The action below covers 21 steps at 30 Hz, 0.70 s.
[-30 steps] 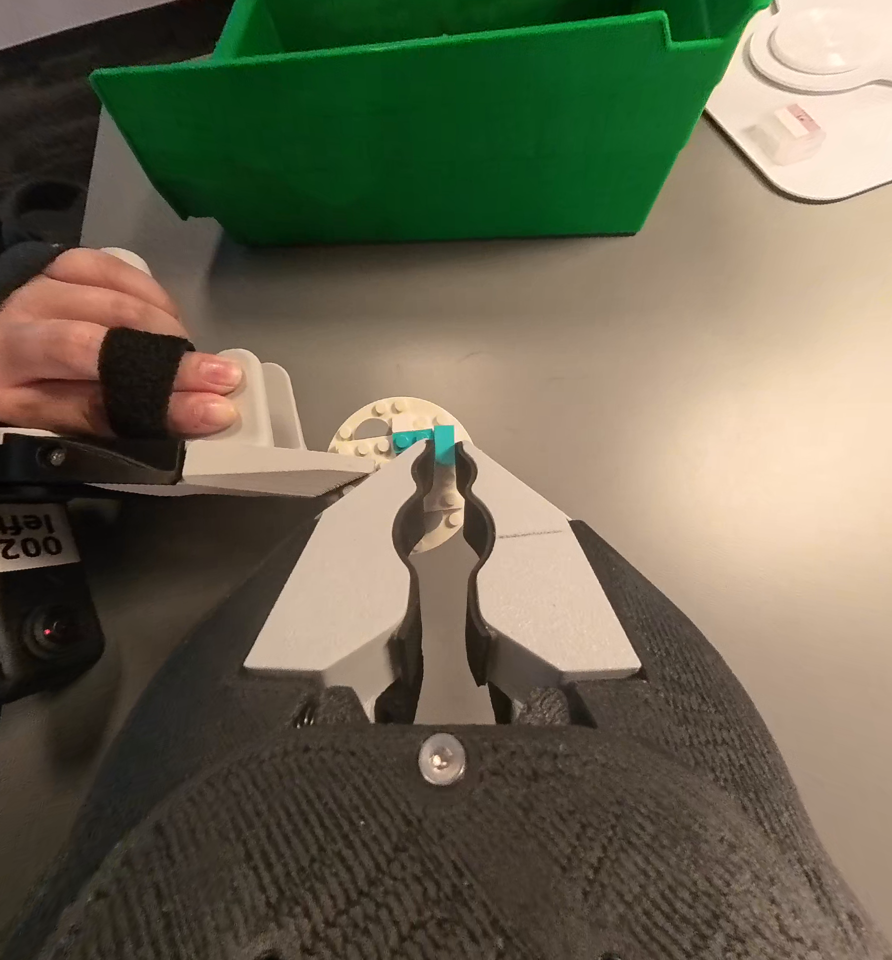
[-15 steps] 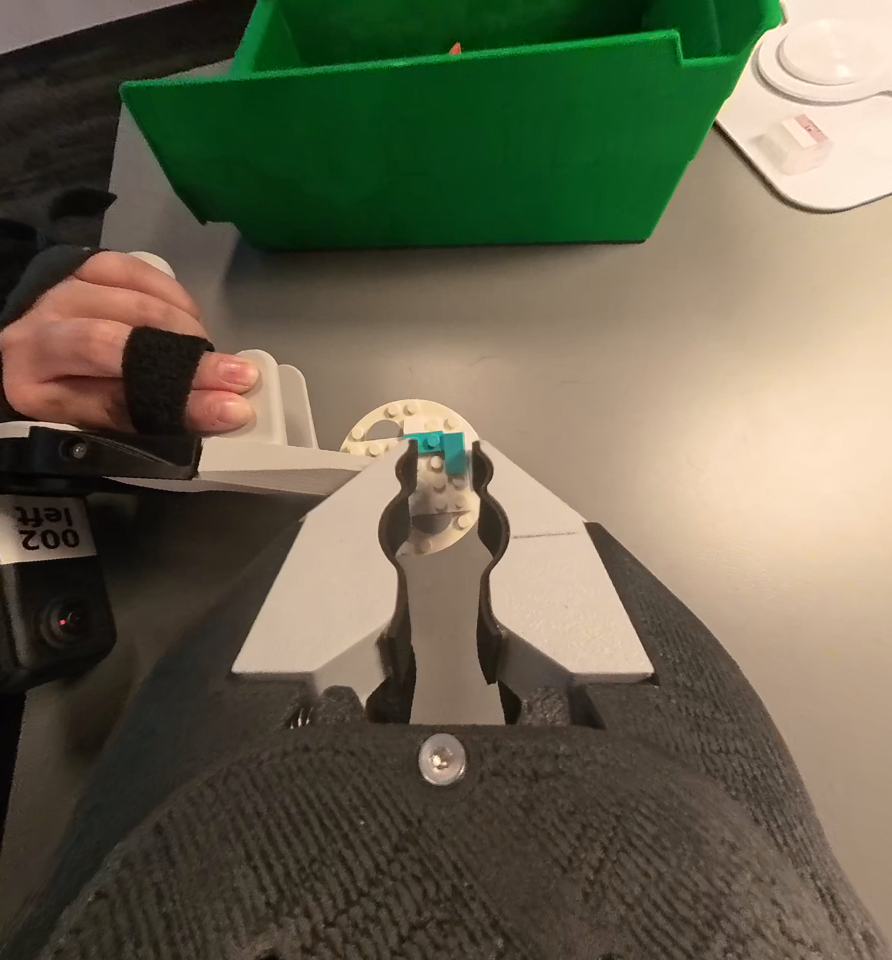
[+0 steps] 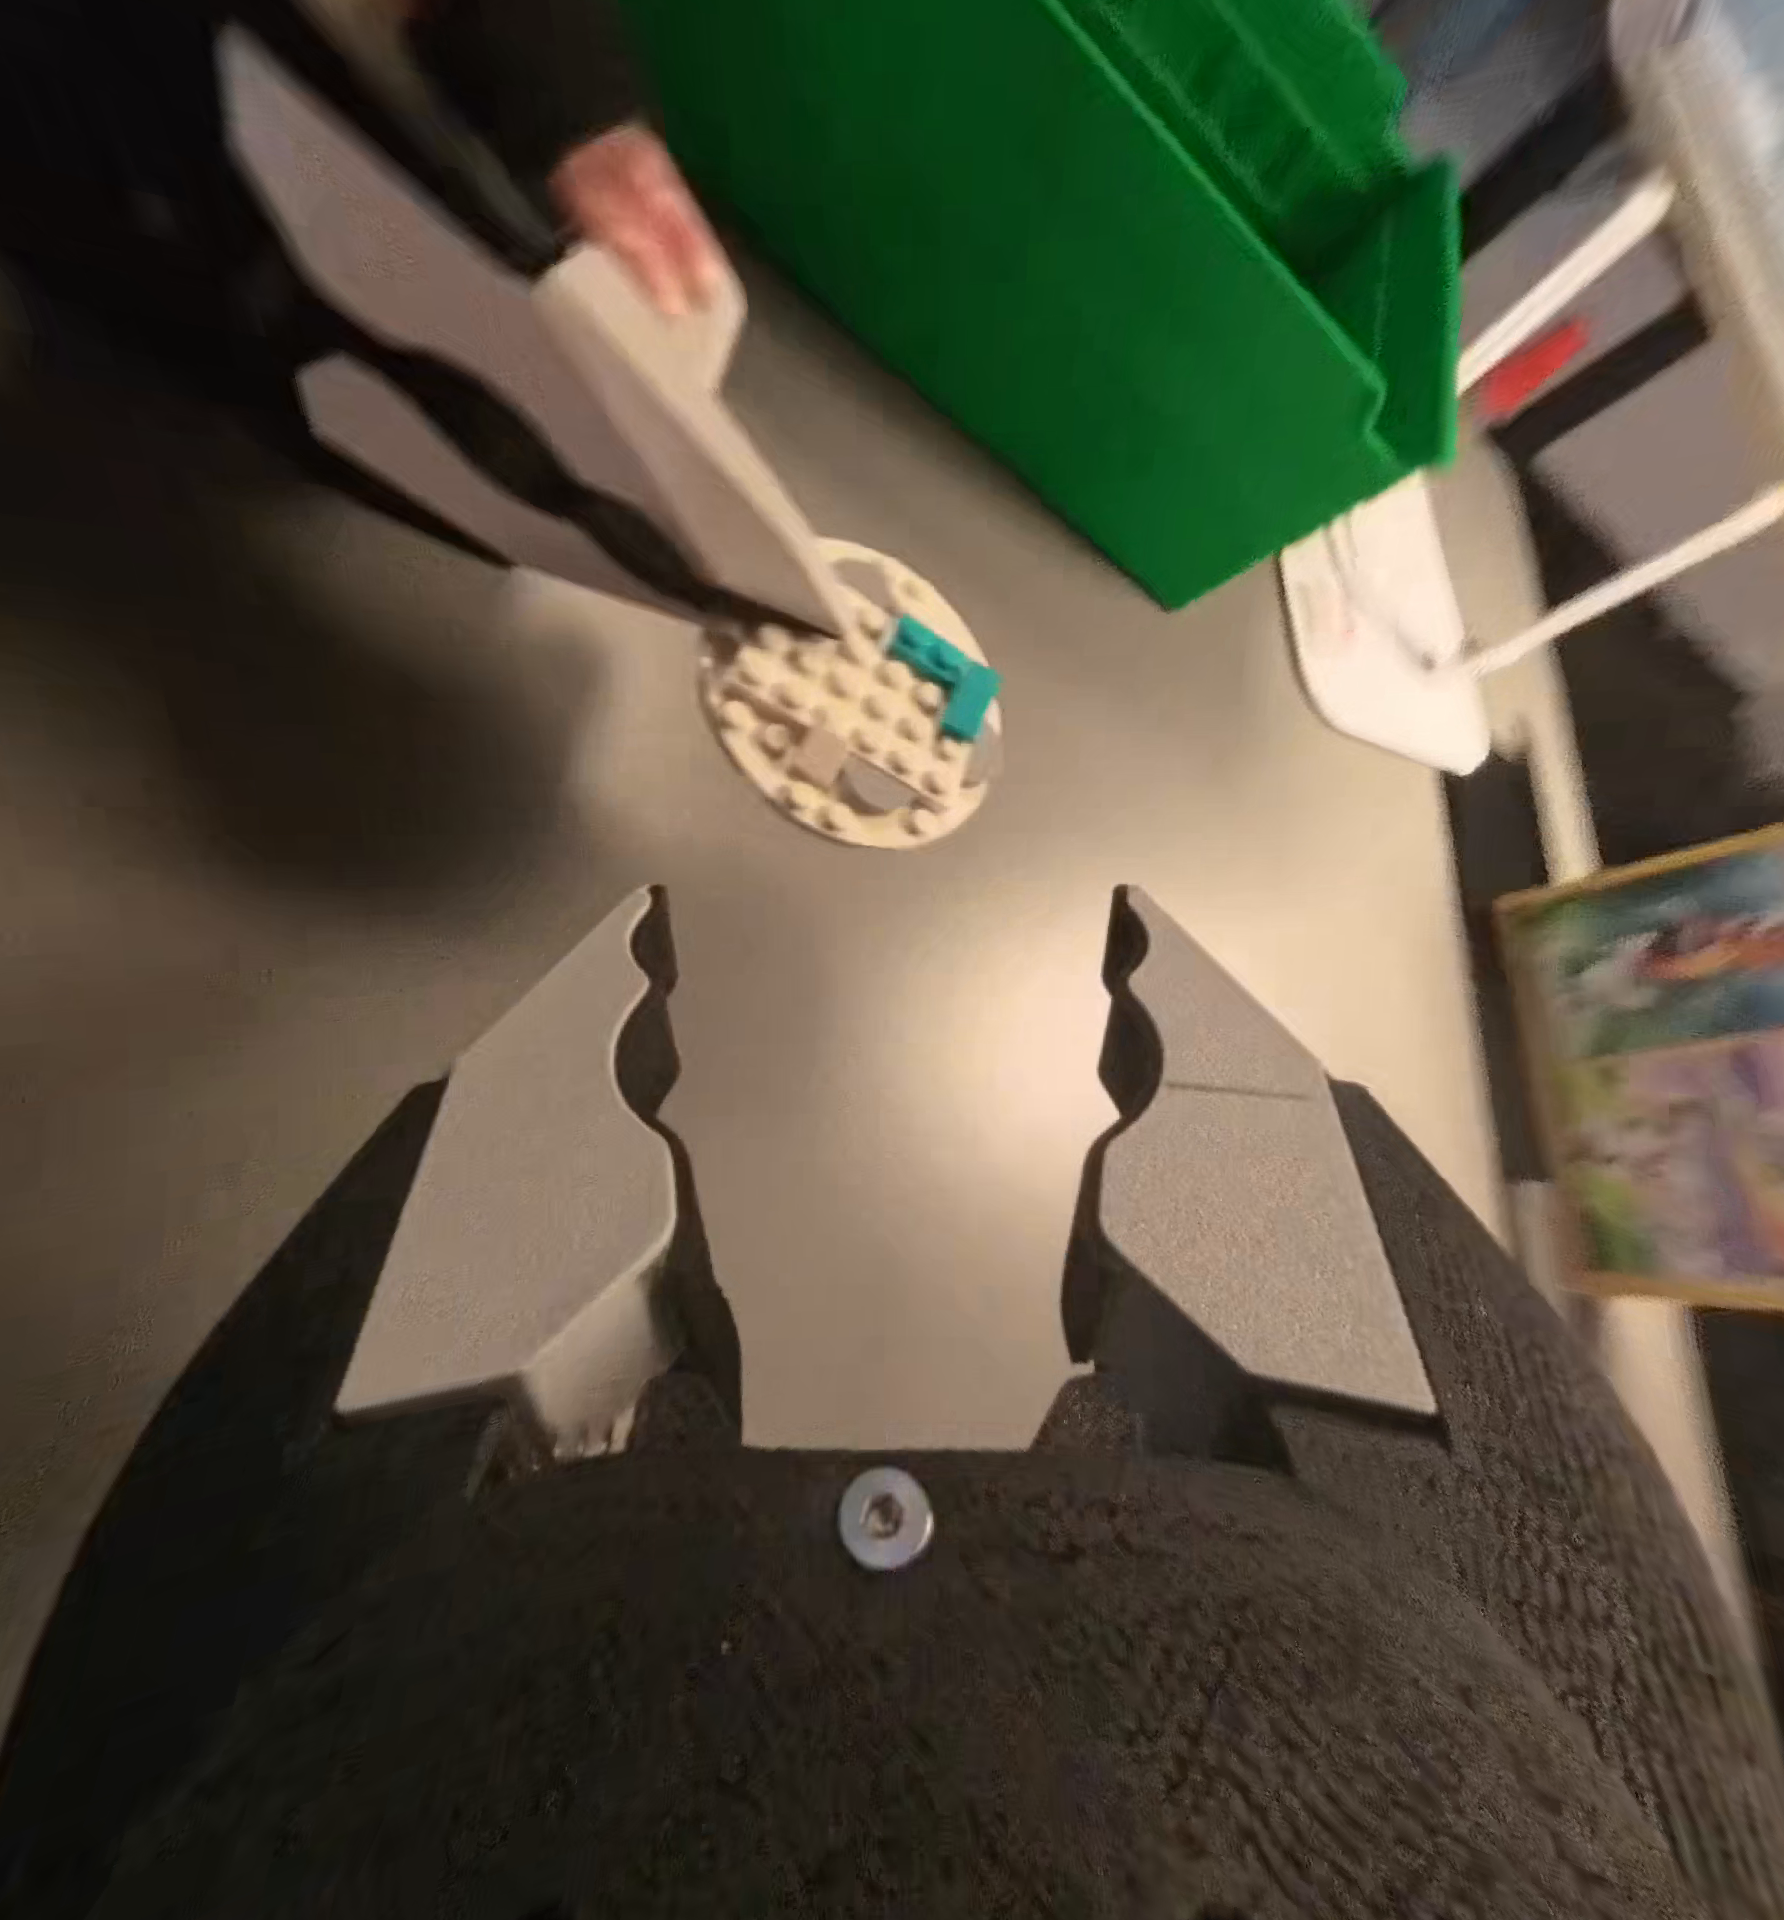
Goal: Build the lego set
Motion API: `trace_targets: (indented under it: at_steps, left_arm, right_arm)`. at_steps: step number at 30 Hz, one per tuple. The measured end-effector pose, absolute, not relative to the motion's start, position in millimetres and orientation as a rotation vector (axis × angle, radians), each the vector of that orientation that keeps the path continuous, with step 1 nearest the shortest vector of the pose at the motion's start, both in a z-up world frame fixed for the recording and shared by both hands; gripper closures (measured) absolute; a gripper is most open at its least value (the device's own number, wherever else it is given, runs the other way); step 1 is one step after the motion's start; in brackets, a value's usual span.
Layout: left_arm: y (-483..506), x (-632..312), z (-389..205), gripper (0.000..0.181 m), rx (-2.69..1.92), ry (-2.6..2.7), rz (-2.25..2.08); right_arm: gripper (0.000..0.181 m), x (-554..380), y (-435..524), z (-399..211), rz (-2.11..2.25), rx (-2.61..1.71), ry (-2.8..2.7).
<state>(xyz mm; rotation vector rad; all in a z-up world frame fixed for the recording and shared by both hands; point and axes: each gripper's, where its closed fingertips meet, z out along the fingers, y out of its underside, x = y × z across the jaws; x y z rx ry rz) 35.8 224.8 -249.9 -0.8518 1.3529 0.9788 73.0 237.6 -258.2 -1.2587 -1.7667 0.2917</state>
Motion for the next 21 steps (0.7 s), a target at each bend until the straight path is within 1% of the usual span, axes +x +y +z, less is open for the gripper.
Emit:
trace_targets:
  at_steps: [3,7,8,15,21]
  left_arm:
    - [220,42,-248,0.175,-0.824,1.351,0.944]
    - [215,45,-246,0.174,-0.800,1.345,0.910]
    - [214,46,-246,0.174,-0.795,1.345,0.904]
    - [211,49,-248,0.175,-0.785,1.361,0.879]
    - [210,50,-249,0.175,-0.778,1.370,0.884]
  right_arm:
    - [0.100,68,233,-258,0.090,-1.013,-1.734]
    - [0.116,61,230,-258,-0.182,-0.704,-1.712]
    - [0.118,58,230,-257,-0.216,-0.656,-1.699]
    - [0.129,53,234,-260,-0.331,-0.554,-1.682]
    - [0.132,51,235,-265,-0.350,-0.545,-1.694]
